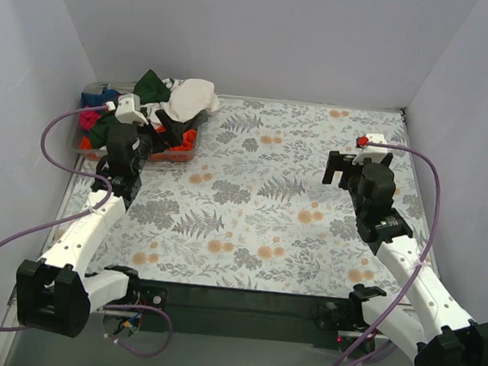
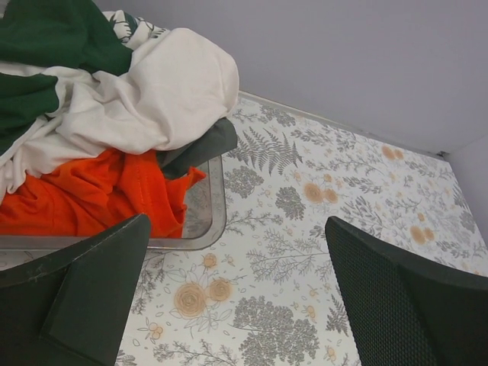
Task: Fold and stack the t-shirts
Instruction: Grab the tshirt from the pile
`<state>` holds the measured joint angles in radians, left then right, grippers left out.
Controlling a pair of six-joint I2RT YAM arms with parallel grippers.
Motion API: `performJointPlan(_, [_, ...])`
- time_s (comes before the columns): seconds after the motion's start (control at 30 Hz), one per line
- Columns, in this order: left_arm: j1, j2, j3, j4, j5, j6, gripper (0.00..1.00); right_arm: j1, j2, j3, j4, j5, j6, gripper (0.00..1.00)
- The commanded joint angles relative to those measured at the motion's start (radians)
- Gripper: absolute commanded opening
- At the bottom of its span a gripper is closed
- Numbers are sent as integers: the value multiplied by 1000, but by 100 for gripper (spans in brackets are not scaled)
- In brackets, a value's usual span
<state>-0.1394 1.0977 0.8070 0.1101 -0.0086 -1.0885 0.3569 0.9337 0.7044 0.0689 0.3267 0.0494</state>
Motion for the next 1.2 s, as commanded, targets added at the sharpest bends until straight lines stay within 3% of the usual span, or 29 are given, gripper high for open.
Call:
performJointPlan(0.0, [1, -7, 31, -24, -63, 21, 92, -10, -15, -3, 23, 44, 10, 98])
performJointPlan(0.33, [1, 47, 34, -33, -272, 67, 98, -27, 27, 32, 43, 57, 35, 98])
performJointPlan(0.77, [14, 316, 155, -116, -536, 150, 98, -75, 161, 93, 115, -6, 44, 98])
performJointPlan(1.17, [225, 566, 361, -6, -389, 160, 98, -102, 293, 127, 189, -92, 69, 98])
